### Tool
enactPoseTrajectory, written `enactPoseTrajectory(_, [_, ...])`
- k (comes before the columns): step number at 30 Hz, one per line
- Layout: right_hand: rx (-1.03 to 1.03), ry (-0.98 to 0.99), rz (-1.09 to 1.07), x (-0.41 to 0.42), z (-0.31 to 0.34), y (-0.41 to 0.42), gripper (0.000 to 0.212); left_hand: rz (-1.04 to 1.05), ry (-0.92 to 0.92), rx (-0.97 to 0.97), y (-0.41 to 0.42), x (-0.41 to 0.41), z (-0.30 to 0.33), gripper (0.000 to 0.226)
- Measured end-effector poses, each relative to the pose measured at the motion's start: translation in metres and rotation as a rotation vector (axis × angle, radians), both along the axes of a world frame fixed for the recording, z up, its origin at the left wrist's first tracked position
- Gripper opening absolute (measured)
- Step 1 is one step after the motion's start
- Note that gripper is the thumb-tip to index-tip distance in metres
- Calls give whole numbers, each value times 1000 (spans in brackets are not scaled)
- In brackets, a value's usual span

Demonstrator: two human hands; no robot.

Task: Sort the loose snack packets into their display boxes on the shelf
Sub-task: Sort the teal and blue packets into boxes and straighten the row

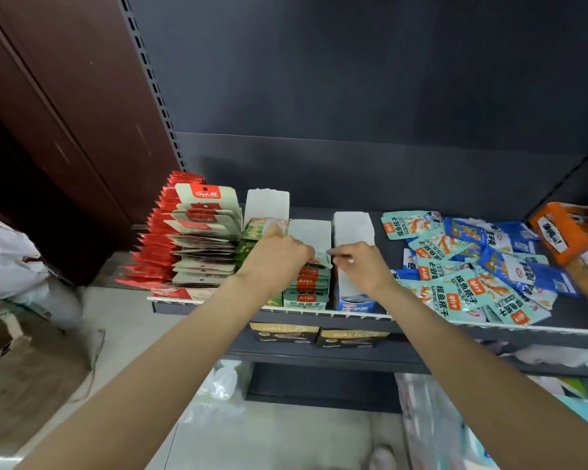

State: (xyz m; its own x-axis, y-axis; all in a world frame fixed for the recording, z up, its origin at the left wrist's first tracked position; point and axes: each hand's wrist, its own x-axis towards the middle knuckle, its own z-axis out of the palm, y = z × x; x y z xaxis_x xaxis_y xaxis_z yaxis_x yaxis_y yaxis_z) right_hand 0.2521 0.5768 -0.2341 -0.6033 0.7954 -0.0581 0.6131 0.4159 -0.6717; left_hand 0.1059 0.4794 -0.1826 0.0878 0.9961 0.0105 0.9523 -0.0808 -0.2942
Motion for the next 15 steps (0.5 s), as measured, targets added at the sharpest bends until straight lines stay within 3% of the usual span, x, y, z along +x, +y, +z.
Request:
enactPoseTrajectory(4, [10, 46, -27, 18, 0, 5, 27, 45, 129, -132, 5, 15, -7, 21])
enactPoseTrajectory(7, [9, 90, -88, 38, -2, 15, 27, 79, 115, -163, 15, 28, -7, 15])
enactPoseTrajectory(12, [35, 6, -182, 82, -11, 38, 28, 40, -145, -51, 43, 64, -4, 27])
enactPoseTrajectory(15, [64, -138, -193, 111, -21, 58, 31, -29, -415, -13, 69, 99, -13, 30])
